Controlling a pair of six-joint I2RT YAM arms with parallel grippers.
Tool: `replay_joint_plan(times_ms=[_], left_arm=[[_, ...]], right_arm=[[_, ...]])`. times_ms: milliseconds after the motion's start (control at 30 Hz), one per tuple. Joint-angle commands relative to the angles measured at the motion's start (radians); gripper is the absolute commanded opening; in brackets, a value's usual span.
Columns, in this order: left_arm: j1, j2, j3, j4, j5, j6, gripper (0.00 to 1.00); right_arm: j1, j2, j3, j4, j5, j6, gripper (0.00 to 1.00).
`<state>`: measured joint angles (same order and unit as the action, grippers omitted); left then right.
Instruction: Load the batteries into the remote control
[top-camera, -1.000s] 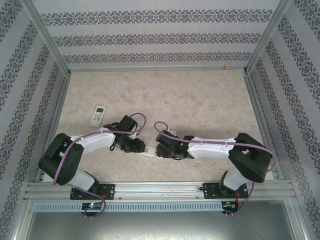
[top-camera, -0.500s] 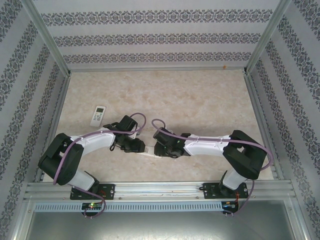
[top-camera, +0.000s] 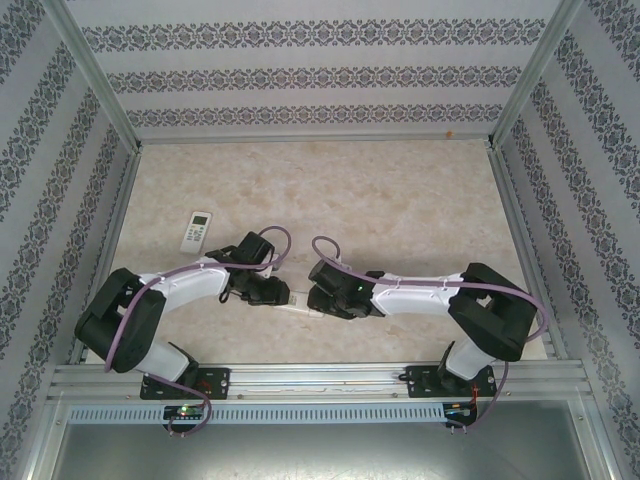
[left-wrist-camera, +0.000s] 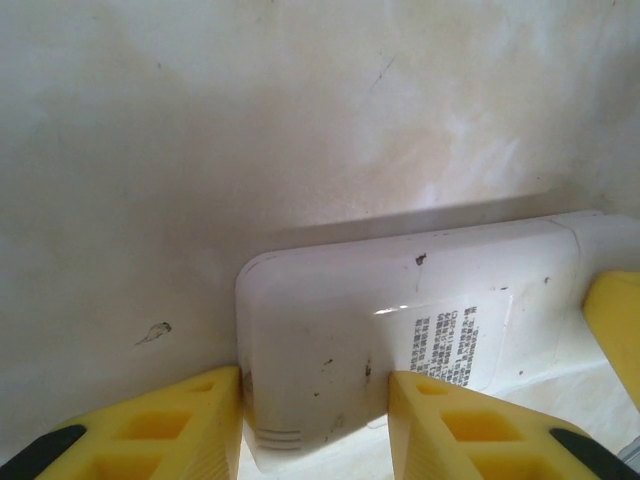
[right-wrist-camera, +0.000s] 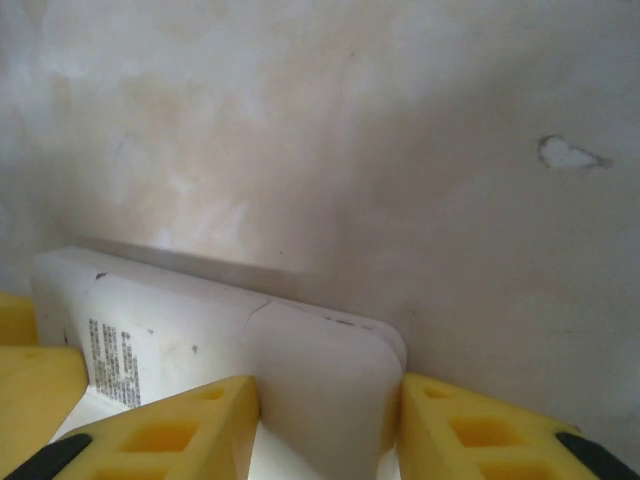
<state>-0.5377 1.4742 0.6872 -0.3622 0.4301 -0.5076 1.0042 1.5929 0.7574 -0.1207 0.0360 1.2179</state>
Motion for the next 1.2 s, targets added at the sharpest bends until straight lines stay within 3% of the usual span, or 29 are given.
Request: replay_joint_plan(times_ms=[0,167,333,600,833,933,1167], left_arm=[[-0.027,-0.004,-0.018,0.093,-0.064,-0.028,0.42],[-0.026,-0.044,-0.015,0.066,-0.086,-0.028,0.43],[-0.026,-0.057,-0.009,0.057,-0.086,-0.031,0.45],[-0.026,-0.056,-0.004,0.052,-0.077,-0.034,0.46],[-0.026,-0.053,-0.003,0.045,-0.071,-0.034,0.46],[-0.025,-0.056,-0.008,0.048,-0.071,-0.034,0.46],[-0.027,-0.056,-0.025,0.074,-0.037,-0.047,0.45]], right_arm=[[-0.005,-0.011,-0.039,0.108,0.087,0.048,0.45],[-0.018,-0.101,-0.126,0.105,0.072,0.038,0.56],[-0.010,-0.161,-0.166,0.090,0.060,0.032,0.57],[0.015,-0.173,-0.174,0.093,0.046,0.032,0.41],[0.024,-0.076,-0.146,0.139,0.009,0.040,0.33],[0.032,-0.035,-0.127,0.114,0.011,0.057,0.21],[0.077,0.055,-0.089,0.082,0.029,0.098,0.13]])
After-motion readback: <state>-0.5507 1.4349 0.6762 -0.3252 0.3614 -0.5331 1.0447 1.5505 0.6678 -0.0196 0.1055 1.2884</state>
